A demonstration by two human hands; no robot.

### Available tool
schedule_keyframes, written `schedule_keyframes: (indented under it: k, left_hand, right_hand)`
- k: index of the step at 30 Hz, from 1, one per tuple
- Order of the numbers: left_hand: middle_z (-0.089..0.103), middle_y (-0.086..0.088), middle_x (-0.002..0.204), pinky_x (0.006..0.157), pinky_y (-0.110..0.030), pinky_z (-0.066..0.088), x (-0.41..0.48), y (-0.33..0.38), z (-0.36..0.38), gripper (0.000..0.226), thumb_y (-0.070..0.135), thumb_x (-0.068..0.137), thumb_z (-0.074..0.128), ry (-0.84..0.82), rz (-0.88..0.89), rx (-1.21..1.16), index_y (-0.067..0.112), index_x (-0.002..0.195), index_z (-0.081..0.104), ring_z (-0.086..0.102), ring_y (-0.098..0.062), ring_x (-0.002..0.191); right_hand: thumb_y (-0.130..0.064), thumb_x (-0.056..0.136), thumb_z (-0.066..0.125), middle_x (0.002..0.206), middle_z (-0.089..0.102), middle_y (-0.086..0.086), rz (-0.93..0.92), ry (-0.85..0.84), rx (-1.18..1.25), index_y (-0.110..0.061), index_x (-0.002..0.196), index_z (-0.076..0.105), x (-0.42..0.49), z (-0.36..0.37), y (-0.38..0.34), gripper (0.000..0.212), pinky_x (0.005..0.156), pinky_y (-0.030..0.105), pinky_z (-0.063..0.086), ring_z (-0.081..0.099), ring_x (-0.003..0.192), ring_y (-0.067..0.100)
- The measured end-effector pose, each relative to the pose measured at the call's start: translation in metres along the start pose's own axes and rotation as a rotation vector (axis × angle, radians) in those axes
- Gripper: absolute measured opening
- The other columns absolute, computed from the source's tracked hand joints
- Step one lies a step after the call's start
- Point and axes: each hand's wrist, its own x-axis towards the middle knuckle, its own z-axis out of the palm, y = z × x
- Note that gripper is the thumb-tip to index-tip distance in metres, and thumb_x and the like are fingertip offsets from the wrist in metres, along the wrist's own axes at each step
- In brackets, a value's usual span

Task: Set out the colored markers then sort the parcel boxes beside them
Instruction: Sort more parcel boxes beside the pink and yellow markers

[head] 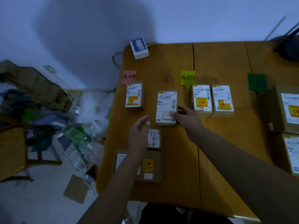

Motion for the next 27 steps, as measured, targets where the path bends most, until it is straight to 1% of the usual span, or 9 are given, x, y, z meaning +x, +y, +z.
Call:
schedule_keyframes:
  k: [3,7,11,14,18,20,23,25,27]
  left_hand:
    - [0.069,0.002,0.132,0.105,-0.045,0.053,0.045,0.001,-0.008,0.034,0.022,0.103,0.058,-0.063,-0.04,0.044,0.024,0.136,0.065,0.063,-0.015,0.121]
    - [0.07,0.006,0.125,0.098,-0.032,0.053,0.09,0.001,-0.008,0.032,0.02,0.103,0.059,-0.156,-0.046,0.075,0.023,0.134,0.066,0.064,-0.01,0.115]
    - [0.067,0.022,0.11,0.089,-0.025,0.053,0.117,-0.007,-0.018,0.027,0.021,0.103,0.059,-0.119,-0.008,0.071,0.026,0.127,0.07,0.061,0.006,0.103]
    - [0.071,0.02,0.107,0.079,-0.02,0.054,0.123,-0.018,-0.035,0.023,0.022,0.102,0.06,-0.078,0.022,0.072,0.034,0.118,0.071,0.064,0.006,0.096]
    - [0.074,0.011,0.112,0.088,-0.028,0.055,0.117,-0.034,-0.058,0.022,0.023,0.101,0.061,-0.034,-0.01,0.051,0.038,0.113,0.071,0.069,-0.007,0.105]
    - [0.074,0.01,0.114,0.089,-0.026,0.053,0.111,-0.041,-0.067,0.023,0.022,0.101,0.06,-0.046,-0.036,0.055,0.039,0.114,0.07,0.068,-0.007,0.107]
    - [0.071,0.014,0.114,0.076,-0.01,0.048,0.102,-0.053,-0.077,0.023,0.024,0.102,0.059,-0.057,-0.044,0.14,0.036,0.119,0.069,0.066,0.007,0.101]
    - [0.069,0.018,0.109,0.063,-0.001,0.046,0.098,-0.06,-0.08,0.023,0.025,0.102,0.059,-0.057,-0.07,0.208,0.033,0.122,0.069,0.063,0.018,0.089]
    - [0.068,0.019,0.105,0.058,-0.004,0.048,0.093,-0.066,-0.081,0.025,0.026,0.102,0.059,-0.099,-0.131,0.27,0.029,0.126,0.067,0.066,0.013,0.081]
  right_hand:
    - [-0.02,0.095,0.076,0.129,0.069,0.008,0.057,0.044,-0.042,-0.012,0.15,0.052,0.041,0.032,-0.006,0.06,0.089,0.044,0.061,0.071,0.108,0.027]
    - [-0.014,0.097,0.073,0.132,0.07,0.017,0.099,0.088,0.021,-0.005,0.148,0.052,0.083,0.061,-0.005,0.055,0.07,0.032,0.059,0.072,0.106,0.03]
    - [-0.013,0.098,0.071,0.13,0.069,0.018,0.082,0.107,0.021,-0.002,0.145,0.055,0.109,0.082,-0.002,0.051,0.082,0.042,0.061,0.071,0.112,0.035]
    - [-0.014,0.1,0.069,0.119,0.071,0.012,0.053,0.099,-0.021,-0.007,0.138,0.061,0.12,0.093,0.0,0.04,0.098,0.055,0.058,0.069,0.115,0.037]
    - [-0.022,0.102,0.067,0.132,0.07,0.011,0.014,0.078,-0.037,-0.013,0.145,0.059,0.123,0.097,0.004,0.045,0.091,0.044,0.059,0.07,0.114,0.03]
    - [-0.028,0.102,0.066,0.141,0.065,0.008,0.011,0.082,-0.042,-0.016,0.153,0.05,0.119,0.094,0.008,0.055,0.093,0.04,0.058,0.067,0.12,0.029]
    - [-0.04,0.098,0.071,0.154,0.053,0.006,0.009,0.164,-0.113,-0.019,0.158,0.042,0.098,0.088,0.016,0.07,0.107,0.044,0.051,0.057,0.134,0.027]
    - [-0.046,0.094,0.073,0.149,0.054,0.004,-0.005,0.218,-0.183,-0.024,0.154,0.047,0.074,0.081,0.026,0.069,0.099,0.041,0.049,0.055,0.128,0.023]
    - [-0.047,0.094,0.072,0.141,0.059,0.002,0.012,0.244,-0.24,-0.027,0.149,0.052,0.046,0.075,0.041,0.062,0.088,0.037,0.047,0.057,0.116,0.019]
